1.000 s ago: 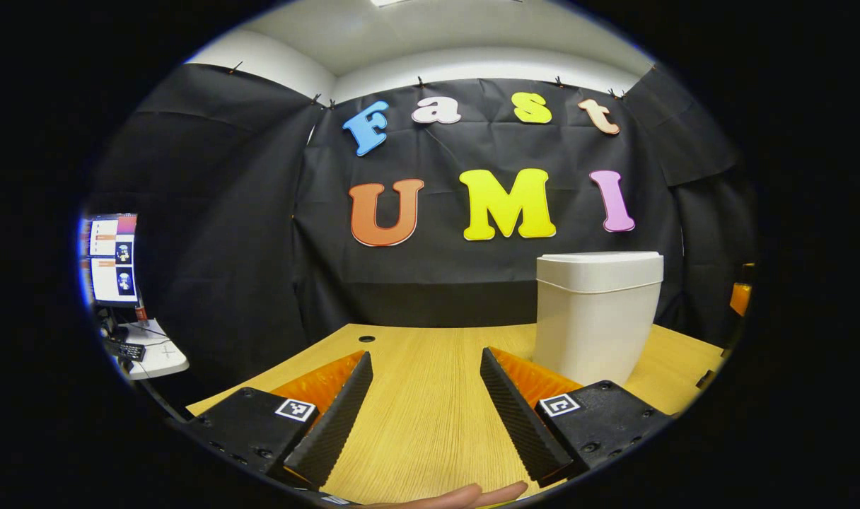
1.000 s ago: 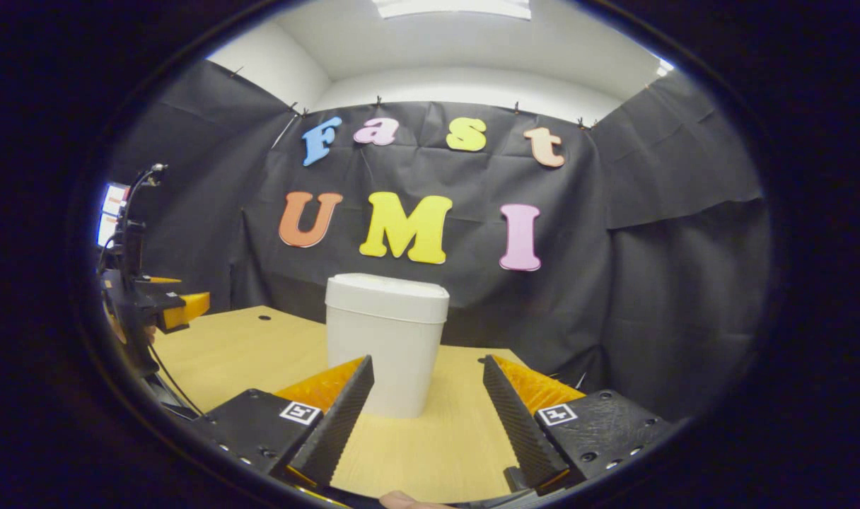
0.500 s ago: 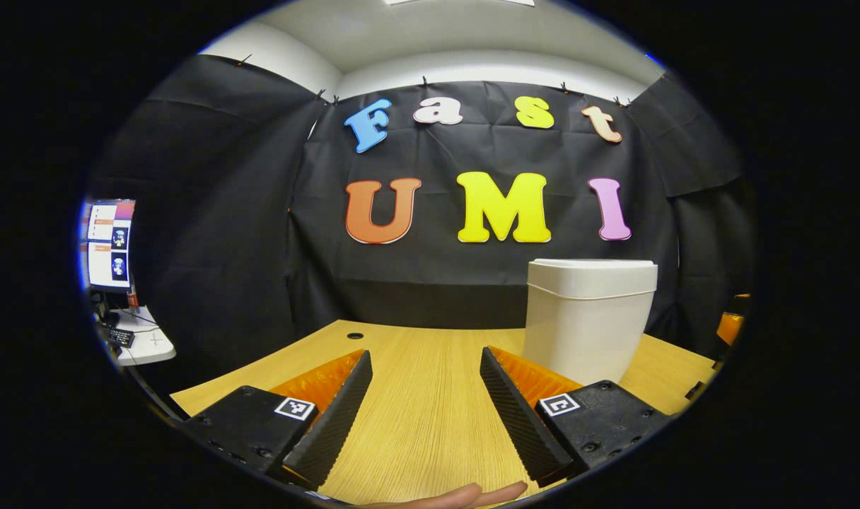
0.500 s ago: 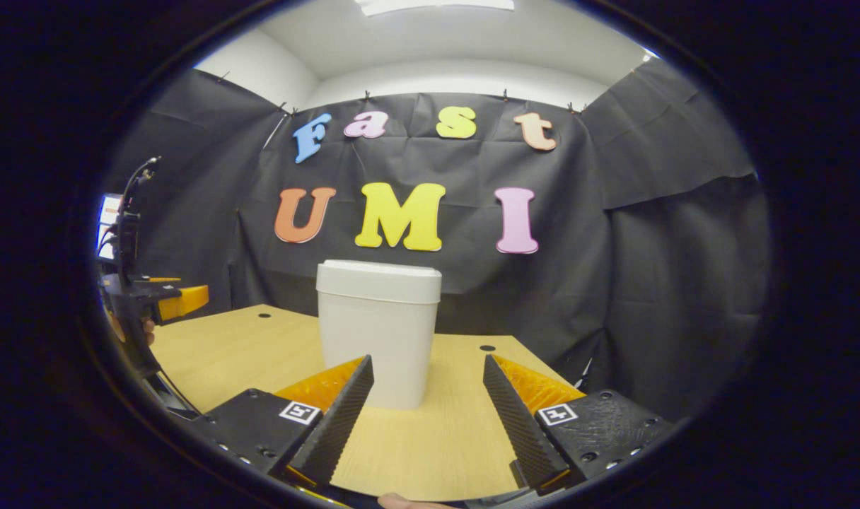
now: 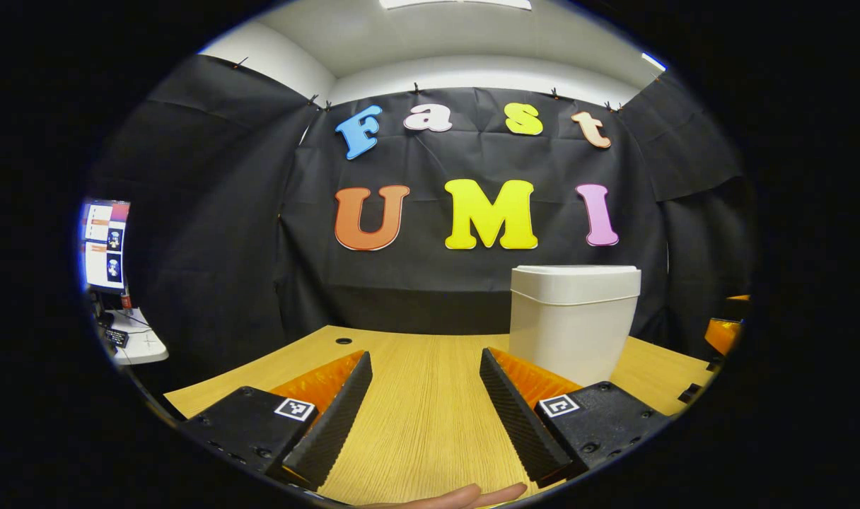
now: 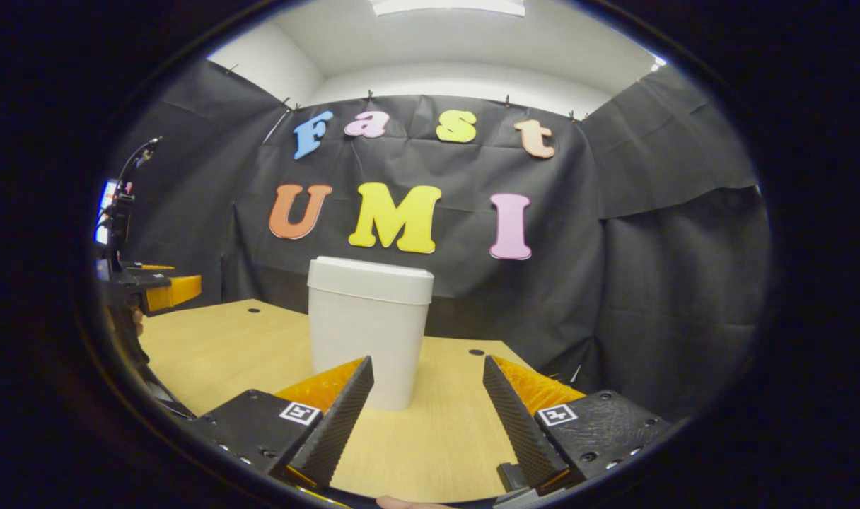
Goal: Press the lid of the desktop garbage bin to open it, pick up the crumpled paper on the desktop and throw it into the bin, then pick up the pop can on the desktop and drop it into the bin, and finally close the garbage bin lid.
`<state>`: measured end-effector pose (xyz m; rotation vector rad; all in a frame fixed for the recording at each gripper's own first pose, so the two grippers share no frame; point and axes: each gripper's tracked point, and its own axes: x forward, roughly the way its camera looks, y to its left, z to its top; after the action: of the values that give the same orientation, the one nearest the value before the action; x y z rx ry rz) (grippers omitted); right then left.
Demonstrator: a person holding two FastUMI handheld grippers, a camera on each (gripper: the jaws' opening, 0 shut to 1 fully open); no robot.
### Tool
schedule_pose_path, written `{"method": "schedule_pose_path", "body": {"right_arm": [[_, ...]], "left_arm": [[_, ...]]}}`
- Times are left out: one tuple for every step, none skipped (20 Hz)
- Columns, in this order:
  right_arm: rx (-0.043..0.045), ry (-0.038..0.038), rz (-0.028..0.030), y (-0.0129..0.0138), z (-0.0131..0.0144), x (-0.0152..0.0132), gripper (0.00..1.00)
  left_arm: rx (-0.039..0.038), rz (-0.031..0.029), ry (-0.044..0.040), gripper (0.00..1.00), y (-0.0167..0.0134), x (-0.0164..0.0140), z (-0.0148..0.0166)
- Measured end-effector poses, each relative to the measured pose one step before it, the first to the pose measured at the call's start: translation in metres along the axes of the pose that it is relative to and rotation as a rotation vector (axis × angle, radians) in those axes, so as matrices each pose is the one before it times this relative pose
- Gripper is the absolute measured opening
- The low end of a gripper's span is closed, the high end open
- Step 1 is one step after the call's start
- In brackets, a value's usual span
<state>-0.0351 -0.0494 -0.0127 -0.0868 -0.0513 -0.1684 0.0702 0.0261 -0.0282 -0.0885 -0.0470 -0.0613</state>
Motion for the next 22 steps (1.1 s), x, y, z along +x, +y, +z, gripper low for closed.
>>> {"method": "schedule_pose_path", "body": {"right_arm": [[-0.00950,-0.00003,0.00318,-0.00141,0.00030,-0.00062,0.95],[0.00168,0.00102,0.01249,0.00203,0.00083,-0.00061,0.95],[0.00623,0.00007,0.01564,0.00414,-0.00036,-0.00026,0.95],[0.00516,-0.00047,0.00994,0.00183,0.00010,-0.00011,0.98],[0.00178,0.00442,0.00013,-0.00018,-0.00097,-0.00016,0.98],[-0.00086,0.00208,-0.00624,-0.00115,-0.00011,-0.00013,0.95],[-0.00298,-0.00334,-0.00309,-0.00131,0.00037,-0.00060,0.96],[-0.00236,-0.00176,-0.00366,-0.00063,0.00045,0.00109,0.95],[-0.00263,0.00460,-0.00164,-0.00111,-0.00127,-0.00018,0.95],[-0.00178,0.00762,0.00253,0.00001,-0.00110,-0.00118,0.95],[0.00111,0.00193,0.00043,-0.00041,-0.00032,-0.00163,0.98],[0.00022,-0.00352,-0.00328,-0.00011,0.00096,0.00047,0.95],[-0.00280,-0.00359,-0.00550,-0.00135,-0.00026,0.00170,0.95],[-0.00251,0.00173,-0.00118,-0.00050,-0.00071,0.00086,0.95],[0.00216,0.00266,0.00192,-0.00024,-0.00093,-0.00134,0.95],[0.00745,0.00401,0.00626,0.00250,-0.00054,0.00003,0.95],[0.00566,0.00772,0.01176,0.00314,-0.00149,-0.00050,0.95],[0.00330,0.00406,0.00975,0.00270,-0.00045,-0.00045,0.95],[0.00016,-0.00348,0.00222,-0.00063,0.00044,-0.00039,0.95],[-0.00555,-0.00440,-0.00399,-0.00061,0.00041,0.00133,0.95],[-0.00928,0.00317,-0.00748,-0.00255,-0.00087,0.00183,0.98],[-0.00541,0.00570,-0.00264,-0.00144,-0.00124,-0.00060,0.95]], "left_arm": [[0.00725,0.00204,0.00318,0.99,0.00123,-0.00046,-0.00070],[0.00250,-0.00218,-0.00741,0.99,-0.00110,-0.00003,0.00253],[0.00063,0.00148,-0.00079,0.99,-0.00012,0.00011,0.00105],[0.00159,0.00342,-0.00104,0.99,0.00155,0.00017,-0.00098],[0.00173,-0.00022,-0.00555,0.99,-0.00017,-0.00041,0.00151],[0.00210,-0.00491,-0.00152,0.99,-0.00104,-0.00006,-0.00007],[0.00256,-0.00262,0.00502,0.99,-0.00071,0.00011,-0.00175],[0.00277,0.00120,0.00092,0.99,-0.00055,0.00105,-0.00108],[0.00200,0.00130,0.00262,0.99,-0.00068,-0.00019,-0.00032],[0.00032,-0.00394,-0.00193,0.99,-0.00154,-0.00033,-0.00007],[0.00083,-0.00241,-0.00063,0.99,-0.00185,0.00035,0.00055],[0.00341,-0.00060,0.00033,0.99,0.00005,0.00030,-0.00123],[0.00217,0.00092,0.00375,0.95,-0.00055,0.00075,-0.00099],[-0.00214,-0.00084,0.00099,0.99,-0.00138,0.00103,-0.00125],[-0.00158,-0.00257,0.00825,0.99,-0.00141,0.00064,-0.00200],[-0.00087,0.00005,0.00212,0.99,-0.00042,0.00014,-0.00154],[-0.00287,0.00220,0.00358,0.99,-0.00001,0.00031,-0.00093],[-0.00325,-0.00405,0.00180,0.99,-0.00250,0.00072,-0.00178],[-0.00120,-0.00472,0.00834,0.99,-0.00341,0.00045,-0.00215],[0.00148,-0.00085,0.00267,0.99,-0.00134,-0.00024,-0.00143],[0.00683,-0.00132,0.00149,0.99,-0.00219,0.00039,0.00046],[0.01150,-0.00622,0.00821,0.99,-0.00275,-0.00137,-0.00216]]}}
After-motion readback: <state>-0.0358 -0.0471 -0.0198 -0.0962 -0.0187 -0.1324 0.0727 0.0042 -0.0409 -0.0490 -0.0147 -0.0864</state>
